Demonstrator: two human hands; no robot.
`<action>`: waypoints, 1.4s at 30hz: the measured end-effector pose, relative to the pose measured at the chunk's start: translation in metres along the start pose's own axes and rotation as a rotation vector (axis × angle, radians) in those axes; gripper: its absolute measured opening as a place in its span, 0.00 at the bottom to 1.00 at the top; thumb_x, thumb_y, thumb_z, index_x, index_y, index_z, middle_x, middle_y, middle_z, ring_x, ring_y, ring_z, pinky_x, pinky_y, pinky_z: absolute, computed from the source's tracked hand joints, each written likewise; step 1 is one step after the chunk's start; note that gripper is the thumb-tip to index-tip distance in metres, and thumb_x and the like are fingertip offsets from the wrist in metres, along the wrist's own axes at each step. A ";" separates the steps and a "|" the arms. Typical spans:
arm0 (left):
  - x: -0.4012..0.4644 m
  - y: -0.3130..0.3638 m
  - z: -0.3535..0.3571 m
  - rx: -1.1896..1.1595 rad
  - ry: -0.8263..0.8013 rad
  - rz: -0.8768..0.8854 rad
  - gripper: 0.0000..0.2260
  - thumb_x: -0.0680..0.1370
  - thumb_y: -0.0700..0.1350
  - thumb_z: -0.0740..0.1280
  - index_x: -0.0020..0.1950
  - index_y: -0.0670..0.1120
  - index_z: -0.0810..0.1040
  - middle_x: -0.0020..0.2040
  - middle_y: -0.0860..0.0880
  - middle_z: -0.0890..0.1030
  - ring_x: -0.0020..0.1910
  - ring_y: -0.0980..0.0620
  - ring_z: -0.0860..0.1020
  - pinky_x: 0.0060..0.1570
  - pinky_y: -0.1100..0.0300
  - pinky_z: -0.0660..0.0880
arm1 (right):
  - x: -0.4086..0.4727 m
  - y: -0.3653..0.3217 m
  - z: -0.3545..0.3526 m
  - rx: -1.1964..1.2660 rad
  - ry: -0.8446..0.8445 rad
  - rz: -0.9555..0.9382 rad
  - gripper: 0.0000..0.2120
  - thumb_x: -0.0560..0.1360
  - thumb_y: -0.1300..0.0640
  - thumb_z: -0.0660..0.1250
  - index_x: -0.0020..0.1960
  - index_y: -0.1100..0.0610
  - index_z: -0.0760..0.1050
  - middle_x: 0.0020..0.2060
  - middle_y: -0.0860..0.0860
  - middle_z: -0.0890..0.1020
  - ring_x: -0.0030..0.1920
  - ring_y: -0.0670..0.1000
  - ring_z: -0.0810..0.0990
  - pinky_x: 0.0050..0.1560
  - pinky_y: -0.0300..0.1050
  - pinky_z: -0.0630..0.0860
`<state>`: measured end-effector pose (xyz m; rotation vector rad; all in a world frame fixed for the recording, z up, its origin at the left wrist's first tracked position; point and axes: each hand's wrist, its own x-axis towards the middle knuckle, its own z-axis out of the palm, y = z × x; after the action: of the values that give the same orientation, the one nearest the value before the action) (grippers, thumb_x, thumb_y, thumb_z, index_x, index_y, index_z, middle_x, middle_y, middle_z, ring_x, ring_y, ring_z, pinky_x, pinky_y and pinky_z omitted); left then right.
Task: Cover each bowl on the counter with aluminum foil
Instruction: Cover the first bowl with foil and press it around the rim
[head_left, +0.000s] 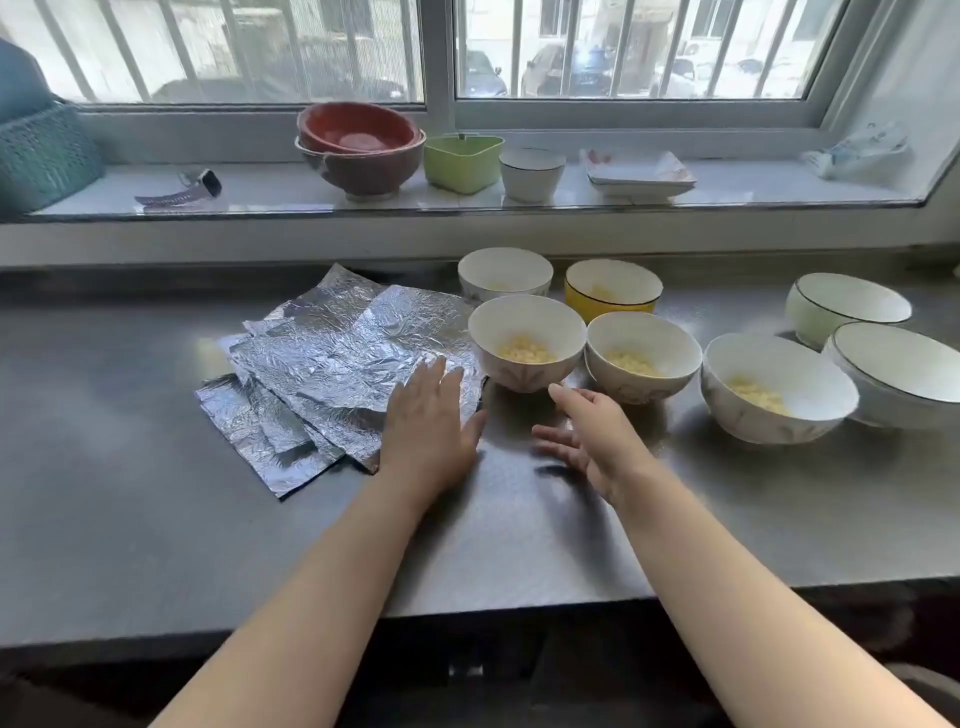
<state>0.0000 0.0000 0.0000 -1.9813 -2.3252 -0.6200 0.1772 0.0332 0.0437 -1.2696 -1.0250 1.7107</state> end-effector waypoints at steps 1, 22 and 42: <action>-0.004 -0.003 0.001 0.081 -0.076 -0.039 0.29 0.81 0.59 0.55 0.79 0.47 0.56 0.80 0.45 0.54 0.79 0.45 0.51 0.75 0.46 0.51 | -0.001 -0.001 0.003 0.006 0.017 0.022 0.19 0.81 0.53 0.63 0.69 0.58 0.64 0.59 0.52 0.70 0.54 0.61 0.81 0.57 0.56 0.79; 0.003 -0.040 0.009 -0.287 0.124 -0.188 0.18 0.75 0.44 0.72 0.65 0.45 0.79 0.68 0.43 0.75 0.70 0.44 0.71 0.69 0.52 0.64 | 0.043 -0.015 0.011 0.184 0.026 0.017 0.16 0.79 0.57 0.65 0.64 0.56 0.68 0.58 0.55 0.77 0.49 0.60 0.81 0.47 0.50 0.82; -0.024 0.004 -0.053 -0.725 0.373 0.153 0.10 0.75 0.38 0.65 0.54 0.42 0.84 0.56 0.50 0.83 0.64 0.54 0.75 0.66 0.55 0.71 | -0.054 0.035 -0.013 0.116 -0.146 0.031 0.18 0.78 0.55 0.67 0.65 0.60 0.71 0.57 0.61 0.81 0.45 0.61 0.85 0.45 0.48 0.83</action>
<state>-0.0042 -0.0391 0.0433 -1.9811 -1.8437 -1.8303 0.1978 -0.0273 0.0287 -1.1055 -0.9778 1.8814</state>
